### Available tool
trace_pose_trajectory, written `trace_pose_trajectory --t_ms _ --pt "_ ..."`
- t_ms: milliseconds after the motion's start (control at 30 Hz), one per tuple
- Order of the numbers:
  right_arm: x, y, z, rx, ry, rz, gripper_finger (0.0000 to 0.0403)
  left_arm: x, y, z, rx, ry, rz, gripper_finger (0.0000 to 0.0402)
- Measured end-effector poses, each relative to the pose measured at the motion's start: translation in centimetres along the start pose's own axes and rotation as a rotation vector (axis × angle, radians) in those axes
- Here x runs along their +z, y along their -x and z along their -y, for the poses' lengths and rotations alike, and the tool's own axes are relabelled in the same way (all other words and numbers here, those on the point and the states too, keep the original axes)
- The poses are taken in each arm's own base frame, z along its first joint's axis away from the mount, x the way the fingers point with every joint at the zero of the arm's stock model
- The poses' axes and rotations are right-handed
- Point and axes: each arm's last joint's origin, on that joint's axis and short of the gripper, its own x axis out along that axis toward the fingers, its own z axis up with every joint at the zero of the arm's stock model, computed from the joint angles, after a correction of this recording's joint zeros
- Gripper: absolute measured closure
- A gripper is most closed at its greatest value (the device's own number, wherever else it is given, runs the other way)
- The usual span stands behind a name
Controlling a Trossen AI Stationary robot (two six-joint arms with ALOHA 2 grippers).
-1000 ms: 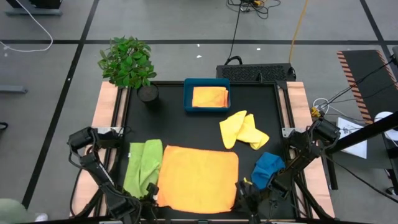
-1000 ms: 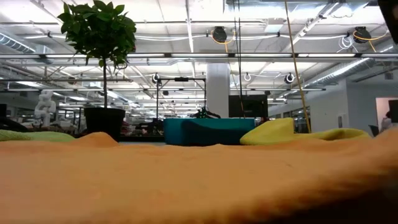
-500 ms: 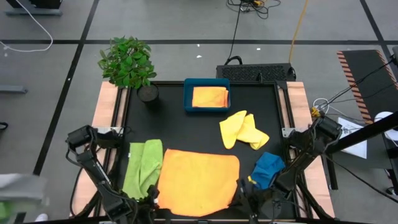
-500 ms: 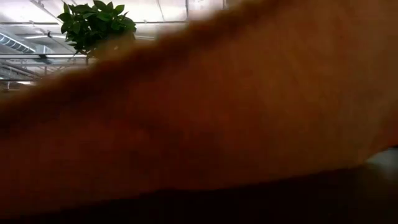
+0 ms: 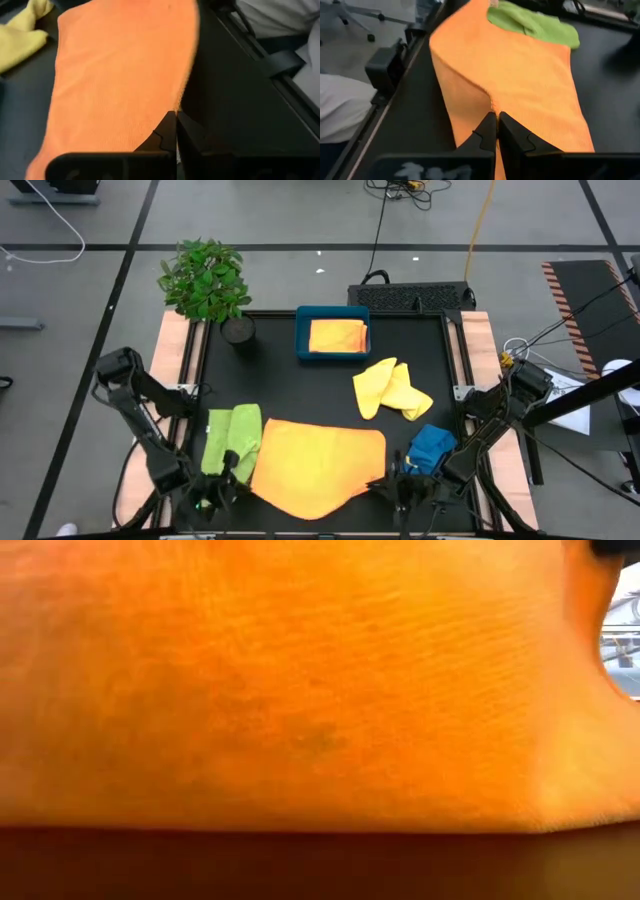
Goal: Fold microfiber towels
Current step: Fold the orange microfiber towel
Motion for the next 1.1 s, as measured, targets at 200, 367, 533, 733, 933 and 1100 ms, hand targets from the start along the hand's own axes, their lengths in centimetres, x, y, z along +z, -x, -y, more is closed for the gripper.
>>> trace_pose_trajectory --t_ms 200,367,533,733,933,1100 --pt "-0.6 0.0 0.3 -0.02 -0.019 -0.047 0.0403 -1.3 -1.5 -0.9 -0.012 0.012 0.02 0.0398" --pt "-0.7 0.0 0.3 -0.026 -0.014 -0.057 0.0403 -1.1 -1.9 -1.4 0.001 0.008 0.022 0.0398" --pt "-0.9 0.0 0.4 -0.035 -0.02 -0.073 0.0403 -1.0 -2.1 -1.7 0.01 -0.007 0.018 0.0396" --pt "-1.8 0.1 1.0 -0.082 -0.037 -0.147 0.0403 -0.9 -2.3 -1.9 0.022 -0.026 0.017 0.0398" --pt "-2.6 0.3 1.6 -0.153 -0.086 -0.198 0.0403 -0.8 -2.6 -2.6 0.068 -0.032 0.013 0.0396" --pt "-2.9 0.4 1.7 -0.172 -0.125 -0.213 0.0403 -0.7 -3.0 -3.3 0.092 -0.02 0.003 0.0397"
